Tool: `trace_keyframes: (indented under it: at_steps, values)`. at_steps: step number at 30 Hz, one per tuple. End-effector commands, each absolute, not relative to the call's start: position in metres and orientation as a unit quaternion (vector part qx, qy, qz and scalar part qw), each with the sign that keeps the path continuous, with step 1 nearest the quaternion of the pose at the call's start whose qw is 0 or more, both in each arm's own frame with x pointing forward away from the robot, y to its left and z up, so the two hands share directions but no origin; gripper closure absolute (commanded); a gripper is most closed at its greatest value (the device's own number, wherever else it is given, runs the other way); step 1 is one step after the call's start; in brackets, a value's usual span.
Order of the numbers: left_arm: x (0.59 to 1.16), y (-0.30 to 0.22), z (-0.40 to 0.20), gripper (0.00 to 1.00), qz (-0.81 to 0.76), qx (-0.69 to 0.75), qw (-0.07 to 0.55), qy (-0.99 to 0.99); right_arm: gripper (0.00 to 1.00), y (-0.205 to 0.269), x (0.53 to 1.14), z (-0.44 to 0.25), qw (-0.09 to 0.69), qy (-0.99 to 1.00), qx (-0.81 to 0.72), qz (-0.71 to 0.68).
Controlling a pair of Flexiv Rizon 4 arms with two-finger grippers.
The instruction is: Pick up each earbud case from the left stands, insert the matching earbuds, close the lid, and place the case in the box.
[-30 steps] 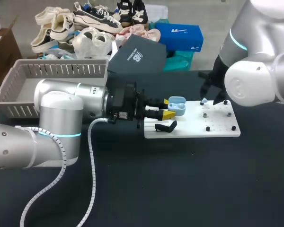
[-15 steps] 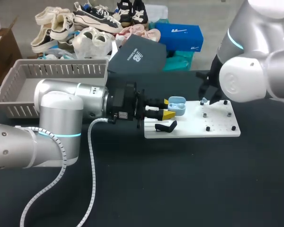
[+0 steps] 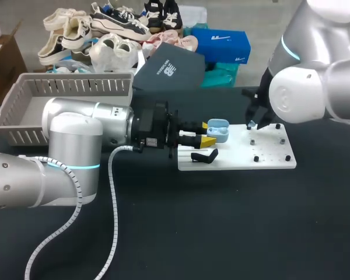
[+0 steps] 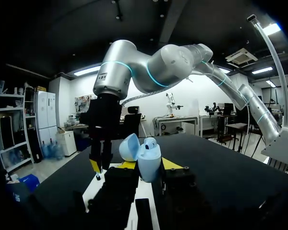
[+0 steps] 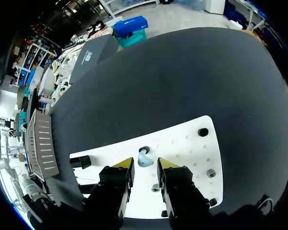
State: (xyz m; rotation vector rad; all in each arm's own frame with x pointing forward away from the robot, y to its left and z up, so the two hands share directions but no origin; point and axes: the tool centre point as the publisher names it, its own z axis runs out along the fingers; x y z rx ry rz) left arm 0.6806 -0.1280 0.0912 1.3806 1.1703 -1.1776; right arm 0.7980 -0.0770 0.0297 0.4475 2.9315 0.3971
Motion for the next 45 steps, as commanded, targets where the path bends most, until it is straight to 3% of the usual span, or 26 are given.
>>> trace_keyframes:
  at_steps: [1, 10, 13, 14, 25, 38, 45]
  values:
    - [0.680, -0.128, 0.091, 1.00, -0.480, 0.563, 0.473, 0.478, 0.73, -0.075, 0.800, 0.029, 0.071, 0.978, 0.149, 0.130]
    - [0.680, -0.128, 0.091, 1.00, -0.480, 0.563, 0.473, 0.478, 0.80, -0.076, 0.800, 0.027, 0.068, 0.978, 0.150, 0.131]
    - [0.680, -0.128, 0.091, 1.00, -0.480, 0.563, 0.473, 0.478, 0.90, -0.076, 0.800, 0.025, 0.066, 0.978, 0.150, 0.130]
    - [0.680, -0.128, 0.091, 1.00, -0.480, 0.563, 0.473, 0.478, 1.00, -0.077, 0.800, 0.025, 0.066, 0.978, 0.150, 0.129]
    - [0.680, -0.128, 0.091, 1.00, -0.480, 0.563, 0.473, 0.478, 1.00, -0.080, 0.787, 0.049, 0.078, 0.976, 0.149, 0.136]
    - [0.680, -0.128, 0.091, 1.00, -0.480, 0.563, 0.473, 0.478, 1.00, -0.099, 0.743, 0.125, 0.106, 0.975, 0.138, 0.137]
    - [0.680, -0.128, 0.091, 1.00, -0.480, 0.563, 0.473, 0.478, 1.00, -0.086, 0.712, 0.172, 0.094, 0.984, 0.084, 0.127]
